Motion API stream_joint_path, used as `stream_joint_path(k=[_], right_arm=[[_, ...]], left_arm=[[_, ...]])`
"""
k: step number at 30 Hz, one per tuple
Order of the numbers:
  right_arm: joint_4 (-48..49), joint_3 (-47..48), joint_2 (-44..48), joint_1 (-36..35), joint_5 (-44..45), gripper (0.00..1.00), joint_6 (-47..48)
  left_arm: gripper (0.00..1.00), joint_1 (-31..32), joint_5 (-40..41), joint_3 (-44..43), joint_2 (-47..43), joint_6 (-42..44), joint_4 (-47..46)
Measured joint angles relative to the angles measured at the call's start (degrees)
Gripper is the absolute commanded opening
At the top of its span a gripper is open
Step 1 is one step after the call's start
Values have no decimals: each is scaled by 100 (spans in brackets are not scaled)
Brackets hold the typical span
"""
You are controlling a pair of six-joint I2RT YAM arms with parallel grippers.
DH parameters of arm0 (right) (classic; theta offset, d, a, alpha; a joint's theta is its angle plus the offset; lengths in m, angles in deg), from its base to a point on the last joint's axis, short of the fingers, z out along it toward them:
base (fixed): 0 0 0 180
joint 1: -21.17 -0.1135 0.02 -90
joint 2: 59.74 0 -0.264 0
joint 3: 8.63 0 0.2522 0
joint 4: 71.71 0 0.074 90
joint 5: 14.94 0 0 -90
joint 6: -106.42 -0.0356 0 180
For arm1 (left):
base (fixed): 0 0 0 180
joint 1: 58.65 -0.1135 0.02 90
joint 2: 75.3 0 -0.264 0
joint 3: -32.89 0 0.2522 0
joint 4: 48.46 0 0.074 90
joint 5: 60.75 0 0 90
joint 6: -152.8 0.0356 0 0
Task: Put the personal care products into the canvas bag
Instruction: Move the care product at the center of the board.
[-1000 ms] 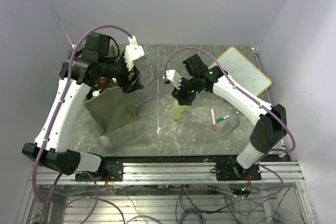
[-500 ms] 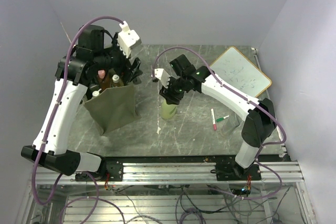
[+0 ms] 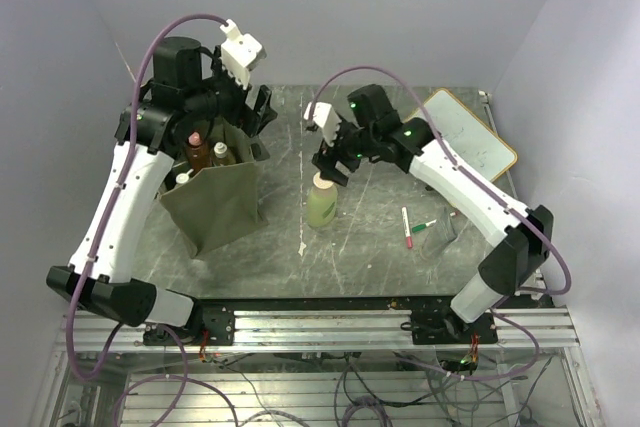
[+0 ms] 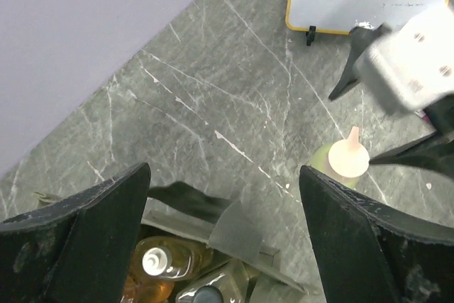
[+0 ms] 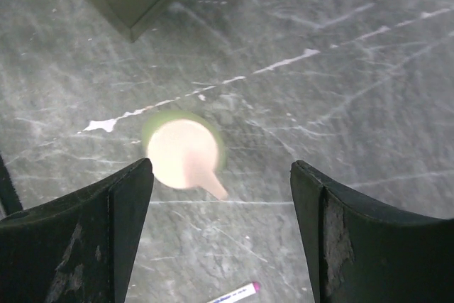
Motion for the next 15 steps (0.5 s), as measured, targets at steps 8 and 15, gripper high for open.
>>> stream_joint_path(k=[8,15], right_arm=[[68,26,549,1353,-339,85,-186],[186,15,785,2398,-525,85,-372]], left_arm=[[94,354,177,151,396,-7,-144],[100,1187,337,734,612,461,-149]])
